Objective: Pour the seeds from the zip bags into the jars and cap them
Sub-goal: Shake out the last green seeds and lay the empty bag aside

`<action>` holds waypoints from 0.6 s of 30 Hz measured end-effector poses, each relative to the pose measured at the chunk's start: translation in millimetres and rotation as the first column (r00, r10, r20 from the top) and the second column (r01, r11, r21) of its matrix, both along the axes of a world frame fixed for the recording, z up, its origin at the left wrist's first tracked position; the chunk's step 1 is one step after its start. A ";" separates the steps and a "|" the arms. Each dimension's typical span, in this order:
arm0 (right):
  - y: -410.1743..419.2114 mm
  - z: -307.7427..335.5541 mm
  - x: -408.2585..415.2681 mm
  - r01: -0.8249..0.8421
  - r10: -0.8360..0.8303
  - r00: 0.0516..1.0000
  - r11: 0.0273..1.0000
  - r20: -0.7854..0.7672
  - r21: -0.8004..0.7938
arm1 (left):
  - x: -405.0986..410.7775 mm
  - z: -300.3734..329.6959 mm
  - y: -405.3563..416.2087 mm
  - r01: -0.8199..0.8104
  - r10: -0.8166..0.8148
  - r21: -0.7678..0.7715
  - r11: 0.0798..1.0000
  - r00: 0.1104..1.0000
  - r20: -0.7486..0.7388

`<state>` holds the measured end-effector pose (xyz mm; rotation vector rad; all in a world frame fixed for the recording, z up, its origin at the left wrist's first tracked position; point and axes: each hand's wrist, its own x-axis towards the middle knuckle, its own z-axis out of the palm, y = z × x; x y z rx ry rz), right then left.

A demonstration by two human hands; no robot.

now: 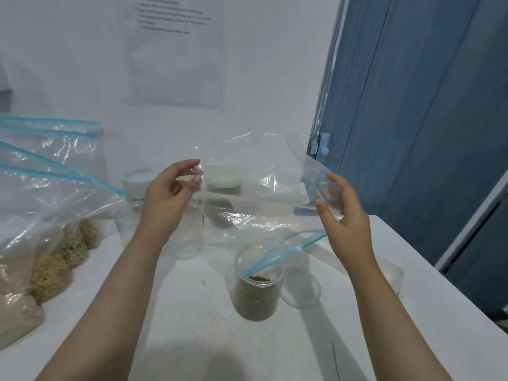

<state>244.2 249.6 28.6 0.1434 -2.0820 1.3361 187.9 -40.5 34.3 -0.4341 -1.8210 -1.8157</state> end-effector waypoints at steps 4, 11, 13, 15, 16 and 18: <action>-10.3 -35.9 1.5 0.180 -0.165 0.982 0.963 0.090 -0.199 | 8.8 -11.0 -5.8 0.000 -0.001 0.038 0.999 1.000 0.003; -42.2 -68.1 -15.8 0.254 0.046 0.748 0.902 0.662 -0.350 | 16.1 -32.1 -10.2 0.060 -0.067 0.099 0.993 0.995 0.071; -43.3 -73.5 -28.8 0.225 0.079 0.720 0.913 0.690 -0.339 | 16.2 -33.9 -12.4 0.060 -0.067 0.106 0.993 0.996 0.065; -43.2 -73.6 -39.1 0.196 0.097 0.718 0.922 0.689 -0.334 | 14.5 -35.2 -16.4 0.061 -0.069 0.120 0.991 0.996 0.061; -43.4 -73.2 -43.1 0.179 0.109 0.715 0.927 0.691 -0.331 | 13.0 -36.1 -19.1 0.062 -0.071 0.128 0.990 0.995 0.068; -44.3 -74.9 -50.9 0.148 0.121 0.721 0.935 0.683 -0.322 | 9.1 -37.7 -24.1 0.068 -0.080 0.149 0.987 0.993 0.081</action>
